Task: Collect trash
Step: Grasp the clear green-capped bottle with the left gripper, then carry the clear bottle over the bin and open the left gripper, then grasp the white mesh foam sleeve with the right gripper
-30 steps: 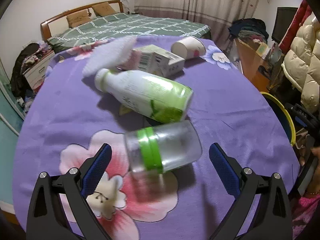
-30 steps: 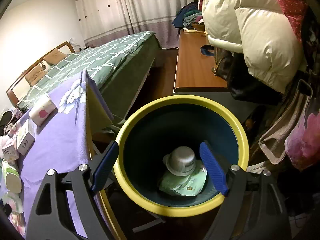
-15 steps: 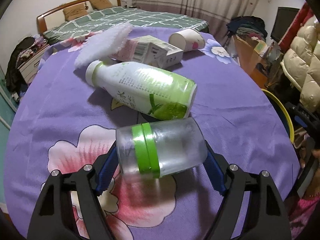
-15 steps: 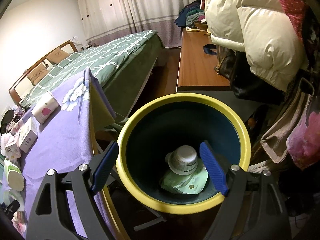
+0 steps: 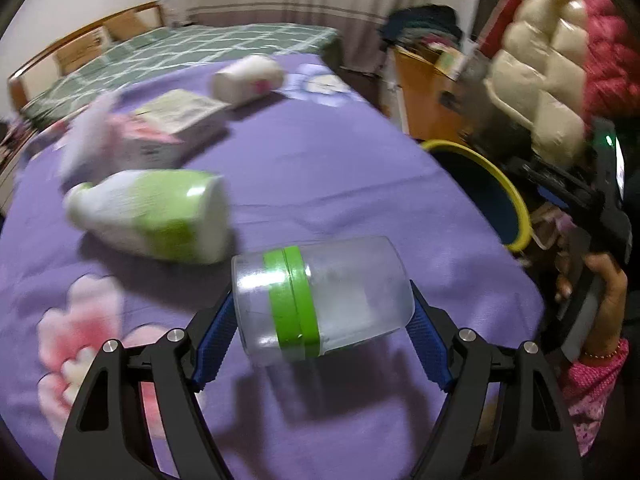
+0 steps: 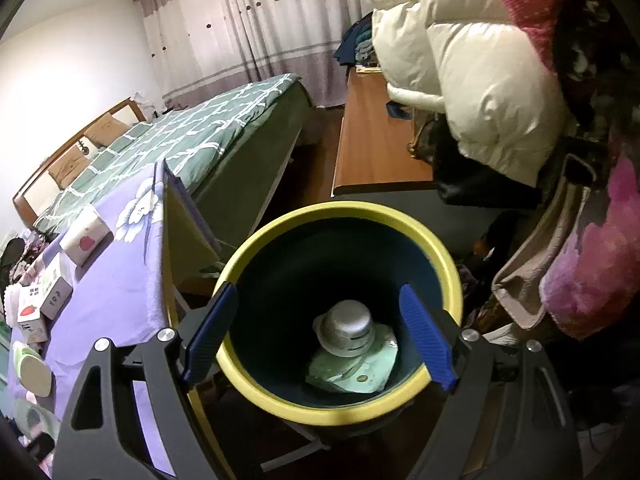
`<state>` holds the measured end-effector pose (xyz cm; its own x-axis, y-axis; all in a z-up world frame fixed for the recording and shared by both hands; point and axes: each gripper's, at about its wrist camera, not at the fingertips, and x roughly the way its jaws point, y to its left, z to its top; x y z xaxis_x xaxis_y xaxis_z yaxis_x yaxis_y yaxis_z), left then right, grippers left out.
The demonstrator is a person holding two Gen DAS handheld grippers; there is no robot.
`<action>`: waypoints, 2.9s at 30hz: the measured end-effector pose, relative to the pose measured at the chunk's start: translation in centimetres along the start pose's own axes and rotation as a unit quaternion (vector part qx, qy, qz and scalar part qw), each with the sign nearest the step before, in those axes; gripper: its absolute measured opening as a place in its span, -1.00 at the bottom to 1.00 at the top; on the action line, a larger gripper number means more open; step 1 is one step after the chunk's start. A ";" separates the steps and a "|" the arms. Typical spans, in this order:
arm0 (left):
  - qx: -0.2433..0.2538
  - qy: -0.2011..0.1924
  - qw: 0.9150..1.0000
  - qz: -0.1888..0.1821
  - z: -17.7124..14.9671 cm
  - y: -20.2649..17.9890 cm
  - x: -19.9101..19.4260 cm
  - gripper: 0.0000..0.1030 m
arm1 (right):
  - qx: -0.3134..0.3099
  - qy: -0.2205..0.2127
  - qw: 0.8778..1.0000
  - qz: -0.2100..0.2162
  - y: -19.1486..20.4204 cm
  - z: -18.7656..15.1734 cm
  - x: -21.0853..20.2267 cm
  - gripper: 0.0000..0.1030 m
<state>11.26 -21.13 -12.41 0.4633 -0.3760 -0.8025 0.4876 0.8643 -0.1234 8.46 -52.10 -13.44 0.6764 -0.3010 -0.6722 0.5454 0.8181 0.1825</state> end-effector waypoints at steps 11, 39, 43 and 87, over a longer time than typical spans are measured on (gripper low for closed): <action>0.087 -0.015 0.995 -0.042 5.4 -8.1 2.6 0.51 | 0.008 -0.015 0.999 -0.031 -2.9 0.3 -0.9 0.53; 0.191 0.036 0.981 -0.022 13.2 -23.0 15.9 0.85 | 0.035 -0.053 0.995 -0.081 -10.4 0.7 -4.6 0.53; 0.161 0.016 0.986 -0.032 13.7 -20.6 13.2 0.85 | 0.026 -0.055 0.995 -0.073 -9.4 0.8 -5.1 0.53; -0.211 -0.137 0.925 0.284 0.9 33.6 -4.8 0.90 | -0.270 0.080 0.922 0.267 41.2 -3.7 -0.7 0.23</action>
<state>26.13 9.41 -12.16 0.7547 0.1589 -0.6365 -0.1977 0.9802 0.0104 28.68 -16.38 -8.09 0.6723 0.2551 -0.6950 -0.1980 0.9665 0.1633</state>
